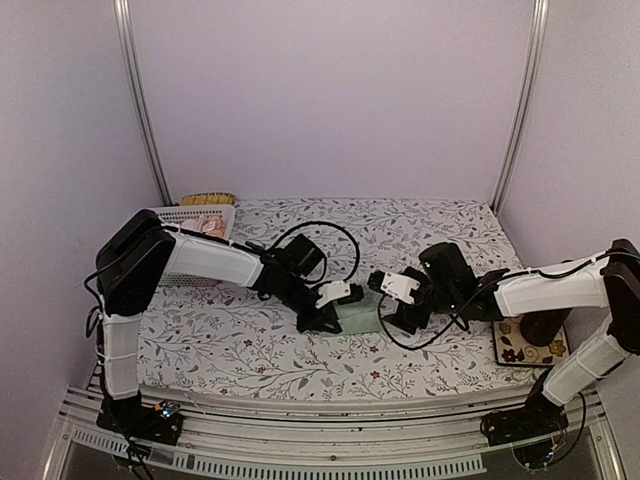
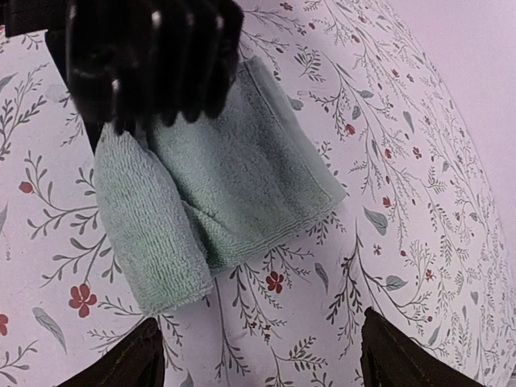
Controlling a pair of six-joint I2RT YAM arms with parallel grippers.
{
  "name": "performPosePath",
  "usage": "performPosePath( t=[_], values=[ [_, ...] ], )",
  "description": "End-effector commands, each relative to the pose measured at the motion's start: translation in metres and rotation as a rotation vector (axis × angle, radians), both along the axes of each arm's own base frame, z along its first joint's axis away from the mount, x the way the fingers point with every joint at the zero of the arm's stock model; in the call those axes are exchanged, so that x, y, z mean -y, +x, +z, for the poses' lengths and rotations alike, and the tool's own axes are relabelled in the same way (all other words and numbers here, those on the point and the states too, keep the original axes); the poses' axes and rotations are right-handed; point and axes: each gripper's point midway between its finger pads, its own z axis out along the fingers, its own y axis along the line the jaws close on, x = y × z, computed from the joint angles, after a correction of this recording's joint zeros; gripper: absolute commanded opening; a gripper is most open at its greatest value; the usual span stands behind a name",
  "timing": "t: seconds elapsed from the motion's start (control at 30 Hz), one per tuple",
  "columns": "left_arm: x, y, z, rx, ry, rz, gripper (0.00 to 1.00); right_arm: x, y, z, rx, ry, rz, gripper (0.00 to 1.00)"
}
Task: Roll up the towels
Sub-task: Roll the towel at the center of the board.
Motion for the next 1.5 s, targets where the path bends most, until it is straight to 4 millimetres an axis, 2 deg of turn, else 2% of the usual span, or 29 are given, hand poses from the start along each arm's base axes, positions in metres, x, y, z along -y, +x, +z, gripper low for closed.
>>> performPosePath(
  t=[0.0, 0.1, 0.27, 0.4, 0.5, 0.63, 1.03, 1.1, 1.27, 1.33, 1.47],
  values=[
    [-0.032, -0.036, -0.044, -0.284, 0.143, 0.009, 0.00, -0.002, 0.006, 0.019, 0.192, -0.023, 0.009, 0.85],
    [-0.031, -0.037, -0.039, -0.360, 0.121, 0.003, 0.00, -0.006, -0.004, 0.015, 0.265, -0.060, 0.070, 0.85],
    [-0.033, -0.032, -0.033, -0.488, 0.091, 0.028, 0.00, -0.022, -0.024, 0.025, 0.417, -0.044, 0.213, 0.84],
    [-0.037, -0.024, -0.043, -0.558, 0.111, 0.082, 0.00, -0.033, -0.038, 0.024, 0.483, -0.031, 0.316, 0.82],
    [-0.040, -0.019, -0.055, -0.607, 0.130, 0.120, 0.00, -0.036, -0.034, 0.009, 0.517, -0.110, 0.333, 0.82],
    [-0.045, -0.012, -0.059, -0.667, 0.112, 0.158, 0.00, -0.040, -0.027, -0.017, 0.532, -0.210, 0.344, 0.82],
    [-0.045, -0.008, -0.059, -0.717, 0.106, 0.169, 0.00, -0.054, -0.009, -0.040, 0.585, -0.305, 0.359, 0.75],
    [-0.045, -0.007, -0.058, -0.716, 0.106, 0.171, 0.00, -0.057, -0.009, -0.044, 0.586, -0.314, 0.369, 0.66],
    [-0.044, -0.007, -0.052, -0.715, 0.088, 0.162, 0.00, -0.058, -0.003, -0.051, 0.570, -0.332, 0.351, 0.38],
    [-0.043, -0.005, -0.048, -0.698, 0.077, 0.160, 0.05, -0.057, -0.002, -0.054, 0.553, -0.336, 0.339, 0.26],
    [-0.045, -0.004, -0.035, -0.638, 0.045, 0.150, 0.19, -0.054, -0.006, -0.059, 0.486, -0.328, 0.331, 0.14]
  ],
)
